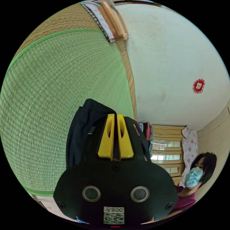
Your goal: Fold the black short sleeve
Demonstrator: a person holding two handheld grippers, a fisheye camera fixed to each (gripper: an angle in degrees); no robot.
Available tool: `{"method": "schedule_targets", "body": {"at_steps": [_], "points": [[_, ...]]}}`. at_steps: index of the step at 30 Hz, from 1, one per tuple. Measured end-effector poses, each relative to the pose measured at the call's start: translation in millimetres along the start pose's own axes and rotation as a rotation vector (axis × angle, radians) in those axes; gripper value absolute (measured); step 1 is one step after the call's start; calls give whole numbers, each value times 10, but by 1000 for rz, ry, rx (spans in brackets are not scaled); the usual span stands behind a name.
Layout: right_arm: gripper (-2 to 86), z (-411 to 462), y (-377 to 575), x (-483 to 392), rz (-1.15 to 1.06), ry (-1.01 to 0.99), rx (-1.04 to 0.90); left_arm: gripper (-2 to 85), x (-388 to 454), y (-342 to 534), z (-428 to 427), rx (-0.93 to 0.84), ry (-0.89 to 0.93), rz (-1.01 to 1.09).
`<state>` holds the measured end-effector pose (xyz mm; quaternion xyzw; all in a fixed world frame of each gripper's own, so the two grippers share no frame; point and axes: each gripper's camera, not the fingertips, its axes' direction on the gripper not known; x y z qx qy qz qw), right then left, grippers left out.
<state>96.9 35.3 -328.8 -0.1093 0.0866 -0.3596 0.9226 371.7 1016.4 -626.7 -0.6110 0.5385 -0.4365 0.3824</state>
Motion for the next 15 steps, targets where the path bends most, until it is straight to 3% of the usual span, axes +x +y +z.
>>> {"method": "schedule_targets", "body": {"at_steps": [15], "points": [[23, 362, 320, -78, -81, 77, -90, 42, -172, 272, -64, 15, 54, 23]]}}
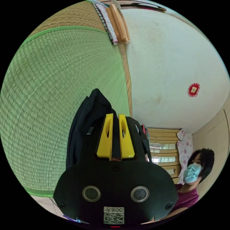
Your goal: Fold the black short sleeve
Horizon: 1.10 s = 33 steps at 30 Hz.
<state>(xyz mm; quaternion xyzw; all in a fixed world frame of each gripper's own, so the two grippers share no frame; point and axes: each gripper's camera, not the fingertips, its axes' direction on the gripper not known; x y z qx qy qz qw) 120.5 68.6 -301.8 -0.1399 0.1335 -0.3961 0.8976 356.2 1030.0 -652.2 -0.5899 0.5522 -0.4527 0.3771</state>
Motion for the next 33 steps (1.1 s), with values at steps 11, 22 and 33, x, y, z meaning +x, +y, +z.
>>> {"method": "schedule_targets", "body": {"at_steps": [11, 22, 33], "points": [[10, 673, -195, -221, -45, -4, -88, 36, -46, 44, 680, -201, -92, 21], [3, 569, -386, -397, -92, -64, -2, 29, 101, -173, 674, -167, -53, 89], [19, 405, -356, -428, -75, -141, 37, 55, -98, -232, 600, -96, 49, 17]]}}
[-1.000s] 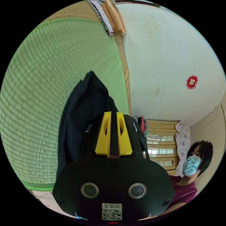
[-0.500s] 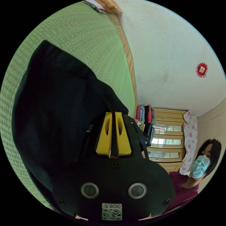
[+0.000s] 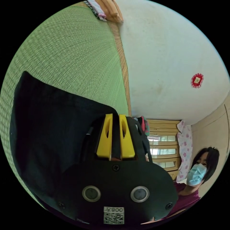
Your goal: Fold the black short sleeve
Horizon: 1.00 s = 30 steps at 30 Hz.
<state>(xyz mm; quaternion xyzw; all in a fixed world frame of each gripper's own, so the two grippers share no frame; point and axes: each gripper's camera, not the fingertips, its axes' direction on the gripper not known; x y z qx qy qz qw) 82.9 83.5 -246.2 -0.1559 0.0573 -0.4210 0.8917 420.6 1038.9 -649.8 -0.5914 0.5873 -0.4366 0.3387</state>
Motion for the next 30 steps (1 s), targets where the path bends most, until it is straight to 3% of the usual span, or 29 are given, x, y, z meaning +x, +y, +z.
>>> {"method": "schedule_targets", "body": {"at_steps": [10, 21, 23, 30], "points": [[20, -192, 115, -62, 8, 91, 2, 57, -12, 208, -297, 38, 15, 37], [1, -644, 450, -104, 18, 342, 22, 20, -279, 502, -1146, 173, -187, -21], [1, -670, 461, -28, 50, 397, 4, 12, -333, 539, -1211, 179, -160, -38], [2, -964, 508, -29, 70, 329, 17, 8, -103, 959, -1714, 190, -92, 46]]}}
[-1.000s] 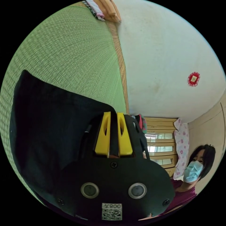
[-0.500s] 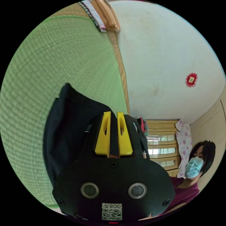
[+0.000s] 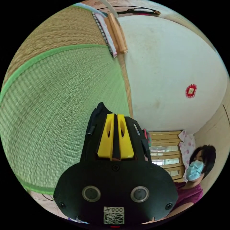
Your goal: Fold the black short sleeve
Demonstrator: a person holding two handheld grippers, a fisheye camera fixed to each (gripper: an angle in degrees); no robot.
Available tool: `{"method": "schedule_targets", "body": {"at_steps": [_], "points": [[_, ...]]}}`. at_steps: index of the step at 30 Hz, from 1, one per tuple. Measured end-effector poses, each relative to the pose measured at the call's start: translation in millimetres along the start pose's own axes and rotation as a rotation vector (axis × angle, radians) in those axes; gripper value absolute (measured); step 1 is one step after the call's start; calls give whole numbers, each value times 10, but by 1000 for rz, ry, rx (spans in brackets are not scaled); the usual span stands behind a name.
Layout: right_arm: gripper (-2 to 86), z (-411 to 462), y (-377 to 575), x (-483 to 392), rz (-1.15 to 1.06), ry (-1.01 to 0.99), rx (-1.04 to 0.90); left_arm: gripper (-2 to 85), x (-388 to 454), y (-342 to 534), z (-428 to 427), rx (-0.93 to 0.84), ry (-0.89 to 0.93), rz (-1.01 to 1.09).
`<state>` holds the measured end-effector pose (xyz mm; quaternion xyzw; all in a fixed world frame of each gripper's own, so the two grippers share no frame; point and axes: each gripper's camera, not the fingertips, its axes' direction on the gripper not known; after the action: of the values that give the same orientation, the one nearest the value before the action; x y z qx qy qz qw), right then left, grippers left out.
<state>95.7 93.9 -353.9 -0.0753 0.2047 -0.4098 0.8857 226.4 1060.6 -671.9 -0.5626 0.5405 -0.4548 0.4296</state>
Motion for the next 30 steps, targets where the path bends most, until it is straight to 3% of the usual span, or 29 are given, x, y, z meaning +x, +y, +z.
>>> {"method": "schedule_targets", "body": {"at_steps": [8, 20, 30], "points": [[19, -603, 718, 168, 42, -99, -3, 19, -27, 792, -744, -117, -198, 31], [55, -1143, 1898, 531, 224, -113, -65, 6, 363, 1023, -489, -330, -430, 233], [58, -1278, 2114, 597, 226, -107, -90, 1, 119, 1184, -970, -223, -320, 129]]}}
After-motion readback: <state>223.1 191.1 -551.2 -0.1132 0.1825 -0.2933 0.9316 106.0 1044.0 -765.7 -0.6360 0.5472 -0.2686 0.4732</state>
